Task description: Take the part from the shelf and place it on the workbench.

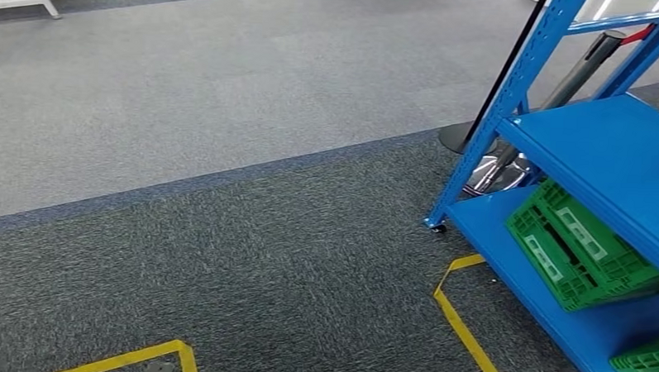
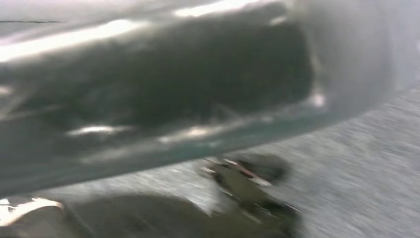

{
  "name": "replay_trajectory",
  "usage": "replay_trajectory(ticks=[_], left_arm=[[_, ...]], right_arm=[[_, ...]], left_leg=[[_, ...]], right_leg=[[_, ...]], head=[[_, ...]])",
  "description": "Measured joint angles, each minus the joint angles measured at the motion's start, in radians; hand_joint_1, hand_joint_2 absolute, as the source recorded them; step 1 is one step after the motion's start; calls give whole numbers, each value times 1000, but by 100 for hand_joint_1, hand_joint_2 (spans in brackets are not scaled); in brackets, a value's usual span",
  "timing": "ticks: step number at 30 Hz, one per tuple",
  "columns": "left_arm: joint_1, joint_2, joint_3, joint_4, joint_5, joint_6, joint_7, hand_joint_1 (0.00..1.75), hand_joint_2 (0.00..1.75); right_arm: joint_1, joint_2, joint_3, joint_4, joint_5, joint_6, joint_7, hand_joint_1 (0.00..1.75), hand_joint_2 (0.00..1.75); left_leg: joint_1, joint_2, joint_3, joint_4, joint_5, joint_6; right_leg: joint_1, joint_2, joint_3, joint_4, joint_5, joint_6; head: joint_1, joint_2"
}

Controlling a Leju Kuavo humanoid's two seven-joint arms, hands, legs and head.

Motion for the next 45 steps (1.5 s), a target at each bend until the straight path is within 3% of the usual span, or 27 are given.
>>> replay_trajectory(ticks=[1, 3, 5, 6, 7, 9, 11, 12, 14, 16, 18, 20, 21, 22, 23, 25, 27, 29, 31, 33, 35, 36, 37, 39, 41, 42, 45], left_arm=[[20, 9, -2, 0, 1, -8, -3, 0, 0], [46, 24, -2, -1, 2, -6, -3, 0, 0], [56, 29, -2, -2, 4, 1, -3, 0, 0], [57, 30, -2, -2, 6, 2, -3, 0, 0], [57, 31, -1, -2, 9, 2, -1, 0, 0], [56, 32, -1, -2, 16, 3, 6, 0, 0], [57, 34, 0, -3, 17, 8, 14, 0, 0], [56, 35, 0, -3, 17, 11, 16, 0, 0], [54, 35, 0, -3, 15, 16, 17, 0, 0], [52, 33, 0, -3, 13, 18, 17, 0, 0], [55, 31, 0, -3, 9, 18, 17, 0, 0], [61, 29, 0, -3, 6, 19, 17, 0, 0], [63, 29, 0, -3, 5, 20, 17, 0, 0], [64, 29, 0, -3, 5, 20, 17, 0, 0], [64, 29, 0, -3, 5, 20, 17, 0, 0], [64, 31, 0, -3, 4, 20, 17, 0, 0], [64, 32, 0, -3, 4, 20, 17, 0, 0], [63, 30, 0, -4, 4, 20, 17, 0, 0], [61, 29, 0, -4, 4, 21, 17, 0, 0], [62, 29, 0, -5, 3, 21, 17, 0, 0], [66, 29, 0, -5, 3, 20, 17, 0, 0], [66, 29, 0, -5, 2, 20, 17, 0, 0], [65, 29, 0, -5, 1, 20, 17, 0, 0], [63, 28, 0, -5, -2, 20, 17, 0, 0], [63, 28, 0, -6, -5, 19, 19, 0, 0], [62, 29, 0, -6, -7, 18, 20, 0, 0], [59, 30, 0, -6, -12, 19, 22, 0, 0]], right_arm=[[5, -1, -10, 0, -12, 2, -10, 0, 0], [6, -2, -28, -1, -31, 0, -37, 0, 0], [3, -2, -42, -1, -43, -4, -57, 0, 0], [3, -3, -48, -1, -47, -5, -61, 0, 0], [4, -3, -54, -2, -51, -5, -62, 0, 0], [3, -5, -65, -2, -58, -5, -62, 0, 0], [-1, -6, -71, -2, -59, -10, -62, 0, 0], [-2, -6, -71, -2, -57, -14, -61, 0, 0], [-1, -6, -73, -3, -53, -23, -59, 0, 0], [0, -6, -76, -3, -53, -28, -57, 0, 0], [-1, -6, -78, -3, -56, -32, -56, 0, 0], [-2, -6, -82, -3, -60, -33, -56, 0, 0], [-1, -6, -84, -3, -62, -33, -56, 0, 0], [0, -6, -86, -3, -63, -33, -56, 0, 0], [0, -6, -87, -3, -63, -33, -56, 0, 0], [-1, -6, -89, -3, -63, -33, -56, 0, 0], [-2, -6, -91, -3, -63, -33, -56, 0, 0], [1, -6, -94, -3, -63, -33, -56, 0, 0], [4, -6, -95, -4, -63, -34, -56, 0, 0], [0, -6, -95, -4, -67, -32, -57, 0, 0], [-2, -6, -96, -4, -71, -30, -58, 0, 0], [-1, -6, -96, -4, -73, -29, -59, 0, 0], [0, -6, -97, -4, -74, -27, -60, 0, 0], [2, -7, -99, -4, -76, -26, -60, 0, 0], [-2, -7, -100, -5, -78, -26, -62, 0, 0], [-3, -7, -101, -5, -79, -26, -64, 0, 0], [0, -7, -102, -6, -75, -41, -75, 0, 0]], left_leg=[[1, 13, 2, -6, 2, 5], [0, 41, 3, -11, 3, 11], [-1, 71, 3, -10, 1, 11], [0, 84, 3, -10, -1, 10], [1, 96, 5, -10, -3, 7], [0, 116, 11, -6, -9, -3], [-4, 133, 18, -1, -17, -16], [-6, 142, 22, -1, -20, -22], [-1, 156, 30, -1, -25, -34], [5, 128, 22, 35, -57, -44], [8, 76, -26, 154, -126, -47], [7, 53, -84, 278, -171, -44], [6, 50, -97, 295, -165, -41], [5, 47, -92, 273, -137, -36], [4, 37, -73, 216, -95, -30], [3, -18, -25, 80, -26, -18], [1, -57, -4, 16, -9, -13], [1, -40, -2, 5, -7, -10], [5, -12, 3, -12, 2, 0], [5, 22, 7, -22, 6, 6], [3, 56, 7, -21, 6, 7], [3, 72, 7, -21, 4, 6], [3, 85, 8, -21, 3, 4], [4, 107, 13, -19, -2, -3], [0, 124, 17, -13, -11, -15], [-3, 132, 19, -11, -14, -20], [-1, 136, 24, -5, -22, -34]], right_leg=[[2, -33, -17, 32, -21, 4], [1, -95, -75, 154, -87, 11], [-5, -110, -127, 261, -125, 19], [-8, -113, -125, 262, -116, 23], [-11, -120, -101, 222, -90, 26], [-13, -163, -20, 81, -34, 29], [-11, -197, 33, -3, -16, 19], [-8, -197, 35, -10, -19, 11], [-7, -174, 34, -12, -16, -5], [-9, -153, 39, -17, -12, -20], [-8, -128, 42, -18, -8, -29], [-4, -97, 42, -18, -7, -32], [-2, -82, 43, -17, -7, -33], [0, -66, 45, -17, -7, -33], [1, -52, 46, -17, -7, -33], [2, -24, 45, -15, -7, -31], [-1, 1, 35, -13, -4, -22], [-5, 23, 23, -16, 1, -7], [-3, -9, 2, 9, -17, 2], [0, -76, -49, 108, -75, 8], [-1, -106, -109, 232, -126, 15], [-3, -112, -120, 258, -128, 18], [-5, -116, -110, 244, -111, 21], [-8, -144, -36, 116, -49, 24], [-6, -177, 31, 1, -17, 16], [-4, -184, 45, -20, -15, 9], [-2, -163, 44, -20, -16, -12]], head=[[3, 0], [8, 0], [9, 0], [9, 0], [9, 0], [10, 0], [5, 0], [3, 0], [0, 0], [-4, 0], [-9, 0], [-10, 0], [-9, 0], [-9, 0], [-9, 0], [-9, 0], [-9, 0], [-10, 0], [-6, 0], [-1, 0], [1, 0], [1, 0], [2, 0], [2, 0], [1, 0], [1, 0], [0, 0]])
